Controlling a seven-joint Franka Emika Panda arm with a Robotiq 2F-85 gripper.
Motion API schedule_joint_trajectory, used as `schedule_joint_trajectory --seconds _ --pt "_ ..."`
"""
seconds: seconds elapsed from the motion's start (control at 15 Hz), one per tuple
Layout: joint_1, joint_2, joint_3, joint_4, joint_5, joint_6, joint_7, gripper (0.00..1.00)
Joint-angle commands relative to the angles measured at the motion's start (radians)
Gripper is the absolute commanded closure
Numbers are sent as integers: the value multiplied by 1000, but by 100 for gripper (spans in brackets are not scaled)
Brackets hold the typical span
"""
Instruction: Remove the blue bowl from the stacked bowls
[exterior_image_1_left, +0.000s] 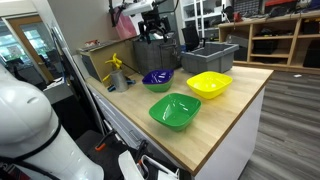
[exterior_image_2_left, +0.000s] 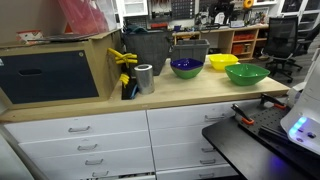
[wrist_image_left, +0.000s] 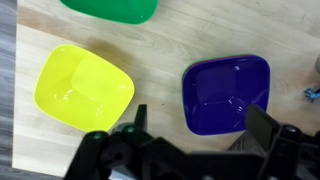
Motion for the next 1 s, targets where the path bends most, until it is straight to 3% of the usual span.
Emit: schedule_joint_trajectory --seconds 0.0,0.47,0.93 --pt "4 148 34 87 27 54 17 0" --pt "-5 343 68 172 24 150 89 0" --pt "-4 451 73 209 20 186 168 0"
